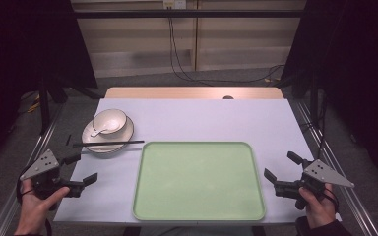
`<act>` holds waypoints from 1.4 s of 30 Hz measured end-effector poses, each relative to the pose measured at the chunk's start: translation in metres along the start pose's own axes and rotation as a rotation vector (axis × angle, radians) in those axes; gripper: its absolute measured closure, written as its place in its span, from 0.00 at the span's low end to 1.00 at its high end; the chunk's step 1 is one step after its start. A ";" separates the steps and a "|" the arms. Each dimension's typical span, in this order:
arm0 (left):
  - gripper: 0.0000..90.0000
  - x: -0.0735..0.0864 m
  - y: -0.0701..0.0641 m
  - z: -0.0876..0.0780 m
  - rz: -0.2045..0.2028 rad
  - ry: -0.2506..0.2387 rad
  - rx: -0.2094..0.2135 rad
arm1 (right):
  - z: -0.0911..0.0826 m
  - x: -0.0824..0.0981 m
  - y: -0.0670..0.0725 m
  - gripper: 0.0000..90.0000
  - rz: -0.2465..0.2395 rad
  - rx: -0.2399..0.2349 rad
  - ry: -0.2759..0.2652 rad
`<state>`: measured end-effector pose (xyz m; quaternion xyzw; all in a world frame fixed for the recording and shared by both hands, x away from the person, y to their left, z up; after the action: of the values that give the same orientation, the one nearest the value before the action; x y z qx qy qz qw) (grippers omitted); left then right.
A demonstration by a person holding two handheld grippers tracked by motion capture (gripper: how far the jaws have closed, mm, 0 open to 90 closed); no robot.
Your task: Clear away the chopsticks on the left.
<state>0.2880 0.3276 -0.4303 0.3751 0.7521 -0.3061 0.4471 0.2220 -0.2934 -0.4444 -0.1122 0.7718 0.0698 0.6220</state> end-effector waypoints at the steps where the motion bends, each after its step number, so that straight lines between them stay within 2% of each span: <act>1: 0.06 -0.002 0.006 0.001 -0.004 -0.002 -0.009 | 0.000 0.000 0.000 0.00 0.000 -0.005 0.000; 4: 0.07 -0.005 0.012 0.002 -0.004 0.000 -0.003 | 0.000 0.000 0.000 0.00 -0.001 -0.005 0.000; 5: 0.08 -0.006 0.020 0.003 0.000 0.017 -0.014 | 0.000 0.000 0.000 0.00 -0.001 -0.002 0.001; 7: 0.08 -0.007 0.023 0.004 -0.004 0.018 0.000 | 0.000 0.000 0.000 0.00 -0.002 -0.002 0.002; 10: 0.09 -0.006 0.035 0.006 -0.008 0.027 -0.012 | 0.001 0.000 0.000 0.00 0.001 -0.001 -0.001; 11: 0.11 -0.004 0.041 0.007 -0.011 0.038 -0.008 | 0.000 0.000 0.000 0.00 -0.002 -0.002 0.001; 12: 0.12 -0.004 0.041 0.007 -0.011 0.038 -0.008 | 0.000 0.000 0.000 0.00 -0.002 -0.002 0.001; 13: 0.12 -0.003 0.045 0.009 -0.004 0.035 -0.004 | 0.000 0.000 0.000 0.00 -0.006 -0.001 -0.001; 17: 0.23 -0.001 0.056 0.011 0.039 0.072 -0.015 | 0.001 0.000 0.001 0.00 -0.007 -0.005 0.001; 19: 0.26 -0.001 0.062 0.012 0.050 0.079 -0.040 | 0.001 0.000 0.001 0.00 -0.006 -0.004 0.002; 20: 0.27 0.000 0.070 0.012 0.035 0.085 -0.081 | 0.001 0.000 0.001 0.00 -0.003 -0.002 0.003; 21: 0.28 0.000 0.073 0.012 0.030 0.086 -0.080 | 0.001 0.000 0.001 0.00 -0.003 -0.002 0.002; 24: 0.39 0.001 0.078 0.013 0.026 0.103 -0.059 | 0.001 0.000 0.001 0.00 -0.006 -0.002 0.002; 26: 0.40 0.002 0.082 0.015 0.027 0.120 -0.049 | 0.001 0.000 0.001 0.00 -0.004 -0.007 0.002; 27: 0.39 0.002 0.086 0.016 0.020 0.148 -0.049 | 0.001 0.000 0.001 0.00 -0.002 -0.003 0.002; 29: 0.35 0.004 0.091 0.017 -0.032 0.152 -0.046 | 0.000 0.000 0.001 0.00 -0.006 -0.009 0.003; 33: 0.44 0.004 0.095 0.019 -0.022 0.177 -0.046 | 0.001 0.001 0.001 0.00 -0.013 -0.001 0.005; 34: 0.48 0.003 0.098 0.021 0.012 0.189 -0.041 | 0.001 0.000 0.001 0.00 -0.015 -0.003 0.003; 36: 0.51 0.003 0.100 0.024 0.018 0.191 -0.039 | 0.001 0.001 0.001 0.00 -0.014 -0.006 0.002; 37: 0.54 0.003 0.102 0.026 0.043 0.213 -0.048 | 0.001 0.001 0.002 0.00 -0.015 -0.012 0.004; 39: 0.62 0.005 0.105 0.033 0.063 0.246 -0.039 | 0.001 0.001 0.002 0.00 -0.015 -0.011 0.004; 41: 0.63 0.006 0.108 0.037 0.066 0.249 -0.053 | 0.001 0.001 0.002 0.00 -0.014 -0.011 0.005; 42: 0.64 0.006 0.109 0.039 0.070 0.244 -0.047 | 0.001 0.001 0.002 0.00 -0.014 -0.012 0.005</act>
<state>0.3949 0.3567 -0.4651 0.4252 0.7942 -0.2247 0.3713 0.2224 -0.2916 -0.4453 -0.1213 0.7721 0.0697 0.6199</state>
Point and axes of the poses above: each handheld gripper's, and its own axes: z roughly forward along the jaws, x roughly out of its underside, y roughly to its left, the point moved 3 cm from there along z, roughly forward along the jaws, and after that the axes turned 12 degrees about x, right-handed, at the moved point
